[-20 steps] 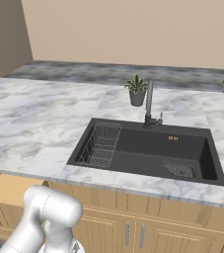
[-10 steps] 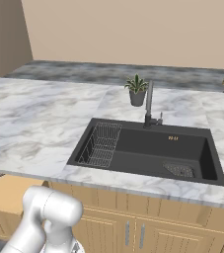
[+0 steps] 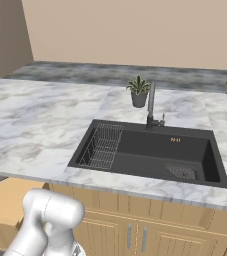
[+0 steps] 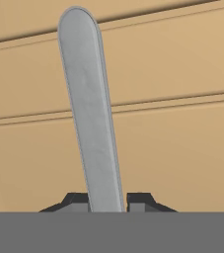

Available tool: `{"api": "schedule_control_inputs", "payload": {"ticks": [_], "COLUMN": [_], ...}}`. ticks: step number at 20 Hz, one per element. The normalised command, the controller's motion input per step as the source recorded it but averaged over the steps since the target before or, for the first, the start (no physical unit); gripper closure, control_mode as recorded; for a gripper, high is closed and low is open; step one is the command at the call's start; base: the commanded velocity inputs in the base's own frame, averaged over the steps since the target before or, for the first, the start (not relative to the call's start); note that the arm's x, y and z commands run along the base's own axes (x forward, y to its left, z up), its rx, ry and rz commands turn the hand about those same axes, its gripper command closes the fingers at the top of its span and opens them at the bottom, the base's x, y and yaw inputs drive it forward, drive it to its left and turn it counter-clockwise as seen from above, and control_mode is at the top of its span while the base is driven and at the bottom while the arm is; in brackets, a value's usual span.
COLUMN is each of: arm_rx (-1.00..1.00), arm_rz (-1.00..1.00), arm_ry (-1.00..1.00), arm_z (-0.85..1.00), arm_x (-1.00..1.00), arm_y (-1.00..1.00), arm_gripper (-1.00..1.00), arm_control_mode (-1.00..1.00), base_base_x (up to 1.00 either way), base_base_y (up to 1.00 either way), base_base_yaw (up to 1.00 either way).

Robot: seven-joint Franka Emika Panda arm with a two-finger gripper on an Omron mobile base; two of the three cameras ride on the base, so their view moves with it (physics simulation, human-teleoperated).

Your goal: Take the tongs from the drawer on the left and place them on the dining counter next to the tray containing the kebab skewer.

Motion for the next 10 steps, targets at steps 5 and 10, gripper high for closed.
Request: {"api": "schedule_control_inputs", "payload": {"ticks": [5, 10], "arm_rx": [0.0, 0.0], "arm_rz": [0.0, 0.0], "arm_ry": [0.0, 0.0], "arm_z": [0.0, 0.0], "arm_x": [-0.35, -0.3], "arm_y": [0.0, 0.0], "arm_gripper": [1.0, 1.0], "arm_control_mode": [-1.0, -1.0], "base_base_x": [0.0, 0.0], "base_base_y": [0.0, 0.0], "base_base_yaw": [0.0, 0.0]}}
